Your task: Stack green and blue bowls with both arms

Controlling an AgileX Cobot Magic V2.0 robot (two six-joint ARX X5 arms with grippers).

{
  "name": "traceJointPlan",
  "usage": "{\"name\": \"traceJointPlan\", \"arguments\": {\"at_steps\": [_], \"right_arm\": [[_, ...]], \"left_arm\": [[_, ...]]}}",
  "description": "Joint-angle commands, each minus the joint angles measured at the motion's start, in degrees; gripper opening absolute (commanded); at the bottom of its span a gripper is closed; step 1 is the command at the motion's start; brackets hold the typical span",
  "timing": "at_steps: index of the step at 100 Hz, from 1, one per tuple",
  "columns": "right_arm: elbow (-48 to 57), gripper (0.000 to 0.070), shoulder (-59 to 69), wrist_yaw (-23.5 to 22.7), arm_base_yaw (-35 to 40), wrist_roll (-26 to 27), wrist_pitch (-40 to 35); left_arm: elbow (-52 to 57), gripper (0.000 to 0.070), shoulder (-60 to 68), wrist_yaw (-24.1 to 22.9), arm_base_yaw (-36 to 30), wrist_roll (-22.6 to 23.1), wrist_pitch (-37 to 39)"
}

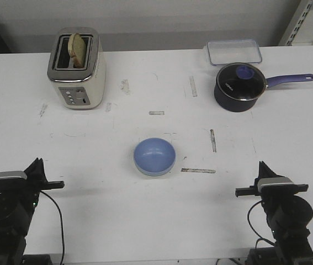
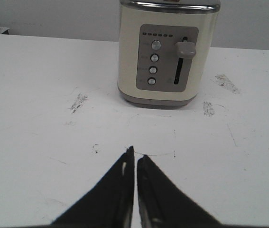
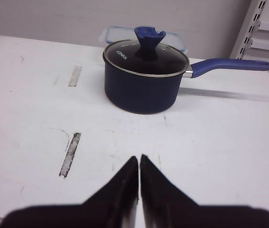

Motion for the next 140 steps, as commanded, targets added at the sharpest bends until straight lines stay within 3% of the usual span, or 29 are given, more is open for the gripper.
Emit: {"name": "traceJointPlan", "arguments": {"at_steps": [1,37,61,73,81,140], "right_arm": [[0.24,0.0,0.28,0.02,0.09,0.68,0.9],[0.24,0.0,0.28,0.02,0.09,0.68,0.9],[0.24,0.0,0.28,0.02,0.09,0.68,0.9],[0.24,0.0,0.28,0.02,0.09,0.68,0.92],[0.24,0.0,0.26,0.02,0.09,0.66,0.81],[0.24,0.0,-0.2,0.02,0.09,0.68,1.36]], "left_arm": [[0.63,0.0001,-0.46,-0.04,0.09,-0.2,0.57],[-1.81,0.0001,-6.1,-0.04,0.22,-0.24,1.49],[-19.71,0.0001,-20.65,0.13,1.29,1.29,14.21],[-26.53,0.0001,-26.27,0.42,1.27,6.05,15.96],[-28.72,0.0001,-26.25,1.51,1.25,6.64,17.09],[-28.76,0.0001,-26.29,2.69,1.38,6.6,13.86]]}}
